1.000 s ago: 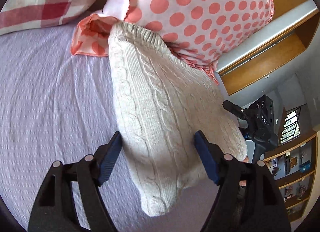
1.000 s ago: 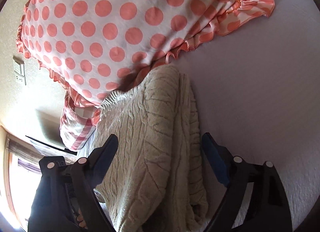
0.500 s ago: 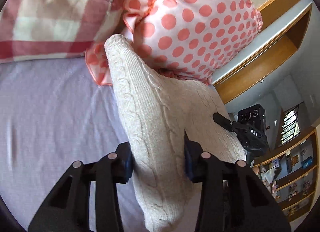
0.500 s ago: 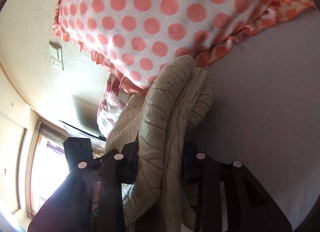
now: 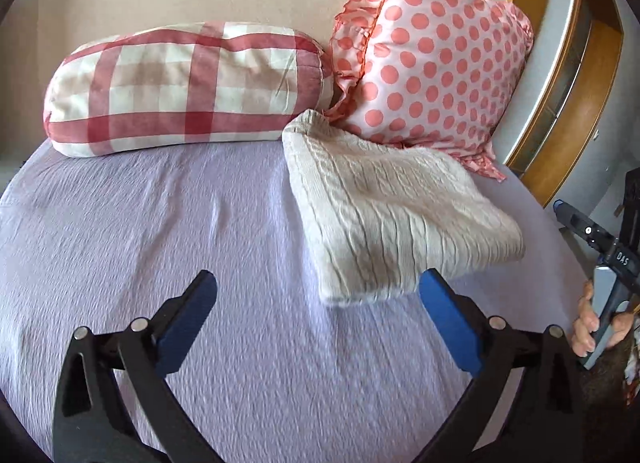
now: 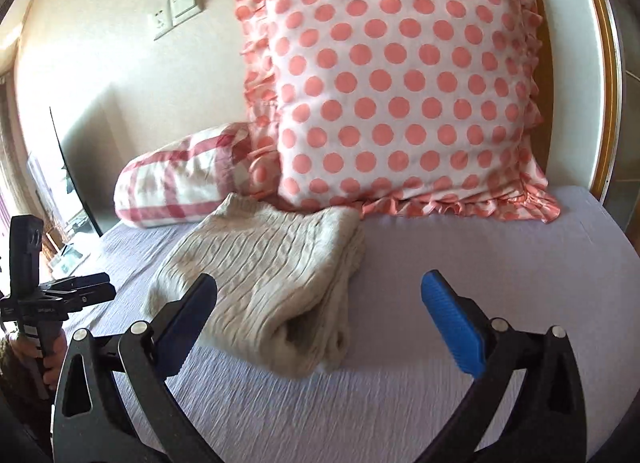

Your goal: Fold small clothes

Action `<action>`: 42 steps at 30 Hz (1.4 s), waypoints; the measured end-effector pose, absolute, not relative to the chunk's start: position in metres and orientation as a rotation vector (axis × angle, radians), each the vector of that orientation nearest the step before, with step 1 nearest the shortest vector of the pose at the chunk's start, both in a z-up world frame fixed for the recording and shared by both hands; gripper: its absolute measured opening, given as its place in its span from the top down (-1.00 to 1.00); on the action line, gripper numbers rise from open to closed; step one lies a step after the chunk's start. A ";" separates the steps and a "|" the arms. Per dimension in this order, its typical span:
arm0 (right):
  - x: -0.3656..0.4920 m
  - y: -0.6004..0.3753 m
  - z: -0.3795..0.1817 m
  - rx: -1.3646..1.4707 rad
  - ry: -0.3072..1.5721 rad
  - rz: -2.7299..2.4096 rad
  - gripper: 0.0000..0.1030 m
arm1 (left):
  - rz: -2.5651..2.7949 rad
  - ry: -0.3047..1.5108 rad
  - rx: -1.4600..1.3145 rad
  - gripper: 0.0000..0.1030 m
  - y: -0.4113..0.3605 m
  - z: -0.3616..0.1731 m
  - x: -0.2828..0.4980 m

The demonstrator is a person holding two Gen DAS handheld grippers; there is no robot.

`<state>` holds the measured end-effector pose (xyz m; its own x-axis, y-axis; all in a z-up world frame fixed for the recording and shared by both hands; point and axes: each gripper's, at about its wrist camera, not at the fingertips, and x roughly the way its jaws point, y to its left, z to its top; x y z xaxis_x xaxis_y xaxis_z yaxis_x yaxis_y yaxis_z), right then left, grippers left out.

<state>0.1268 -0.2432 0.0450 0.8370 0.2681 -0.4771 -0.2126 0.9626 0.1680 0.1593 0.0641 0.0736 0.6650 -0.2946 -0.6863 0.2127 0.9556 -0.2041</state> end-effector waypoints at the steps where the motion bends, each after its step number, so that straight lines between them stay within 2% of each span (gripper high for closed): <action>1: 0.122 -0.232 0.036 0.090 0.571 0.266 -0.97 | -0.288 0.807 -0.090 -0.96 0.060 0.070 0.150; 7: 0.123 -0.177 -0.013 -0.031 0.756 0.229 -0.97 | -0.223 0.904 0.087 -0.96 0.033 0.037 0.142; 13: 0.135 -0.174 -0.035 -0.010 0.857 0.156 -0.97 | -0.171 1.010 0.093 -0.96 0.035 0.017 0.154; 42: 0.137 -0.172 -0.040 -0.041 0.890 0.109 -0.97 | -0.165 1.006 0.104 -0.97 0.036 0.016 0.150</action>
<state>0.1367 -0.1720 -0.0399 0.6244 0.0780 -0.7772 -0.1123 0.9936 0.0095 0.1497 0.0358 0.0159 0.5240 -0.0900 -0.8469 0.1859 0.9825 0.0106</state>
